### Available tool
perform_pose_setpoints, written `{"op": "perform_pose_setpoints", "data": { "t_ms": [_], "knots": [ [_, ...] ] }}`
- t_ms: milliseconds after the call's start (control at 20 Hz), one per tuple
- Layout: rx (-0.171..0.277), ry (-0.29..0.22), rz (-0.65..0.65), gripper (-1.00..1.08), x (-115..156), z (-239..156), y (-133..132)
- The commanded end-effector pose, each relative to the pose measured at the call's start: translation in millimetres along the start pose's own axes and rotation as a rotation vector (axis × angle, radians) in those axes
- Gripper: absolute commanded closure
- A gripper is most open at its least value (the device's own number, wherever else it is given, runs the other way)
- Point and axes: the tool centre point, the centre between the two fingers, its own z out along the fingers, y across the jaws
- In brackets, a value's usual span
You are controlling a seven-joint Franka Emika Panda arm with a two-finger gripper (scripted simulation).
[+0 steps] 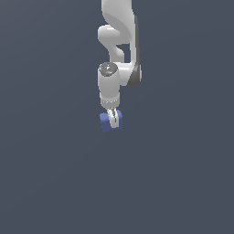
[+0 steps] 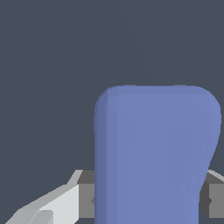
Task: Pick up the object and move it to a goal position.
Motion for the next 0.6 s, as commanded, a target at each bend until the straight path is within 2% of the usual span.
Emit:
{"op": "perform_pose_setpoints", "data": {
  "t_ms": [0,300,550],
  "knots": [
    [0.000,0.000,0.000,1.08,1,-1,0],
    [0.000,0.000,0.000,1.08,14,-15,8],
    [0.000,-0.001,0.001,1.08,38,-41,20]
  ]
}}
